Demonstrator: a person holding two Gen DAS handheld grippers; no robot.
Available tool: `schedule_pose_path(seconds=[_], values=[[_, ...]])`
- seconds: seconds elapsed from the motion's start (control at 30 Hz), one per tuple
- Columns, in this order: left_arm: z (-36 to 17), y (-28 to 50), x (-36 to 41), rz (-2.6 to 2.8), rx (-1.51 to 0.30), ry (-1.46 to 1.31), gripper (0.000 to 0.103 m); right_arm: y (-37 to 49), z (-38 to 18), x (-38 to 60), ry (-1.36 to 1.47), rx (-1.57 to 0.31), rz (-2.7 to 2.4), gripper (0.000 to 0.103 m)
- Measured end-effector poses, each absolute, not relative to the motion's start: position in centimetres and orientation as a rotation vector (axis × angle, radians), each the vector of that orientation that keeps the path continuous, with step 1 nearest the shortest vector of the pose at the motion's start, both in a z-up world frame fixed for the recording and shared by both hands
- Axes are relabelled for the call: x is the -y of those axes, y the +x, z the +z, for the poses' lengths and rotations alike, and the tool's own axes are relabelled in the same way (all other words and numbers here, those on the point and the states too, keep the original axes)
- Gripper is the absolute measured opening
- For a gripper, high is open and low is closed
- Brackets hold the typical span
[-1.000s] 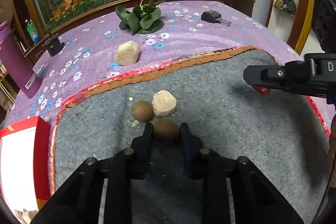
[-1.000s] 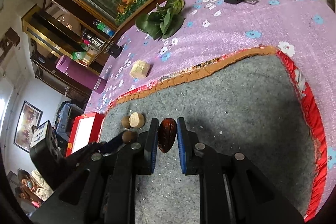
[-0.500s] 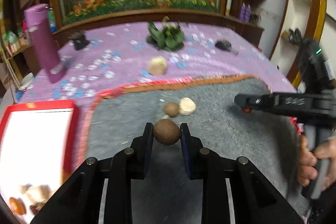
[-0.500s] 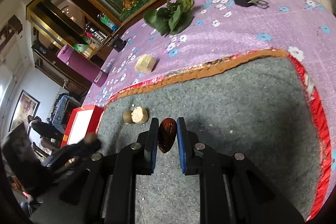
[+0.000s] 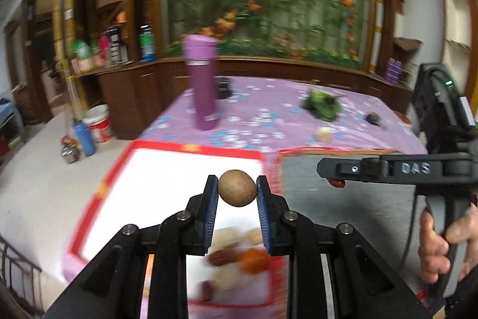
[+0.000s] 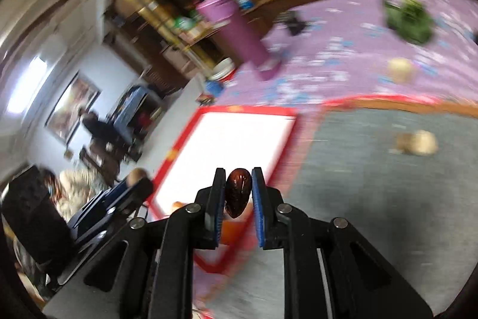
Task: Organize fruits
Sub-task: 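Carry the brown fruit and red date into the white tray and open both grippers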
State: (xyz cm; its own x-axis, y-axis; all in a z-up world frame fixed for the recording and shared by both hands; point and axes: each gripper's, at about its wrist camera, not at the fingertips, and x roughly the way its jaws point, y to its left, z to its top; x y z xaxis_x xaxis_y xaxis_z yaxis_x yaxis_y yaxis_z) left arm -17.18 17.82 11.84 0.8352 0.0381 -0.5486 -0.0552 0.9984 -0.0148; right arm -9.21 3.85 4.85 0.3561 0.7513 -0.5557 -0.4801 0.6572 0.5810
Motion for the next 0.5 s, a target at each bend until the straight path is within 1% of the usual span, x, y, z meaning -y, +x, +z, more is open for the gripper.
schedule_pose_path(seconds=[0.2, 0.5], values=[[10.8, -17.9, -22.7, 0.150, -0.595, -0.025, 0.024, -11.7, 5.3, -12.1, 0.224, -0.889, 0.858, 0.019], [7.4, -17.6, -25.9, 0.181, -0.668, -0.042, 0.025, -12.8, 2.7, -17.6, 0.103, -0.931, 0.828, 0.019]])
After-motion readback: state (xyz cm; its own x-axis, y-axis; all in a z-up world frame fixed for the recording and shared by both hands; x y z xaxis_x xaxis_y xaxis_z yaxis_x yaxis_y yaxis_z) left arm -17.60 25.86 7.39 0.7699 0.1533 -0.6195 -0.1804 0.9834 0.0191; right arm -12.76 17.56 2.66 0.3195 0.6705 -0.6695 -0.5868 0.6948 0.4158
